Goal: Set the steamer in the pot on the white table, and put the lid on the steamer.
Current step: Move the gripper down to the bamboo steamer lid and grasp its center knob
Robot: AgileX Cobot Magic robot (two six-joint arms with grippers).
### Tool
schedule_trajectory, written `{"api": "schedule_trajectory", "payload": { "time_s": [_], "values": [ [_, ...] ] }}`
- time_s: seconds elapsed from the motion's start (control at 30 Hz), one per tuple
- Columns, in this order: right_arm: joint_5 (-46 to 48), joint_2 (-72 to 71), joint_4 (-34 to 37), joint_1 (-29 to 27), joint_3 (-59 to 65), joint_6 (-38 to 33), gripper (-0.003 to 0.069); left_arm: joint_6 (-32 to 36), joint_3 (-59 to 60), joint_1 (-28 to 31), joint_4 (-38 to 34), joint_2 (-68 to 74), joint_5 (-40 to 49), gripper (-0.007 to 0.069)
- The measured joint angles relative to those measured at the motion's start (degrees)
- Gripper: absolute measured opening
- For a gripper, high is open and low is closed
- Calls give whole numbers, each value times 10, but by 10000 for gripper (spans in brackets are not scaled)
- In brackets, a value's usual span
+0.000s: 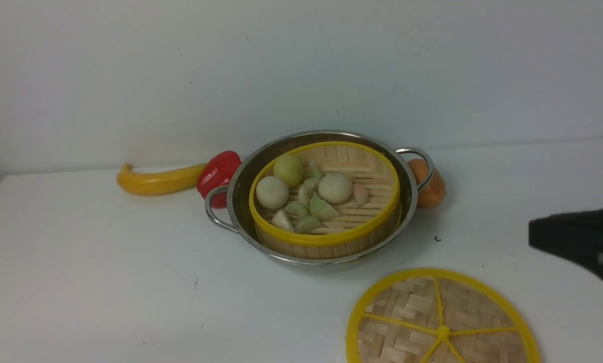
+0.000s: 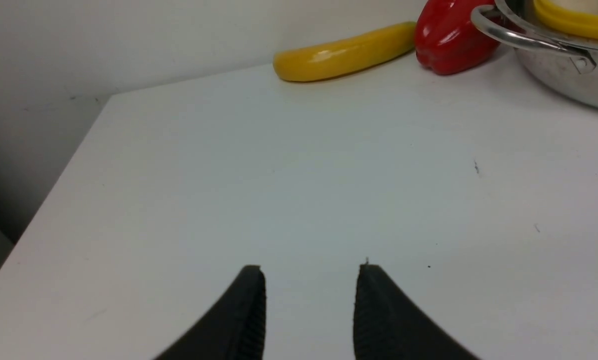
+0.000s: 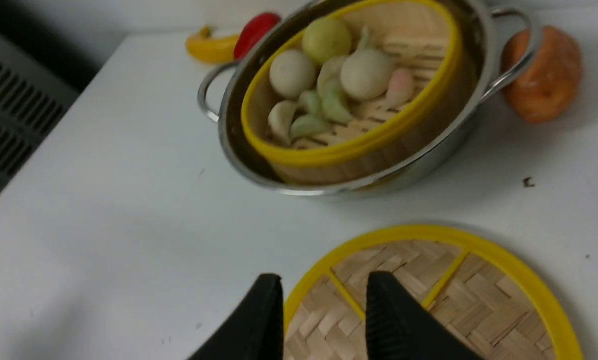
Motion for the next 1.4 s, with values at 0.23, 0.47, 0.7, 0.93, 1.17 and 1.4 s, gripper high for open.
{"api": "schedule_trajectory", "payload": {
  "time_s": [0.23, 0.47, 0.7, 0.93, 1.17, 1.4],
  "values": [
    [51, 15, 5, 0, -20, -110, 248, 0, 0, 0, 0, 0, 0, 241],
    [37, 16, -31, 0, -23, -105, 248, 0, 0, 0, 0, 0, 0, 241],
    [-57, 16, -193, 65, -24, 16, 248, 0, 0, 0, 0, 0, 0, 241],
    [-63, 65, -326, 197, -95, 202, 248, 0, 0, 0, 0, 0, 0, 241],
    [-57, 162, -479, 297, -140, 373, 248, 0, 0, 0, 0, 0, 0, 241],
    [-73, 251, -547, 326, -140, 454, 251, 0, 0, 0, 0, 0, 0, 241]
  ]
}}
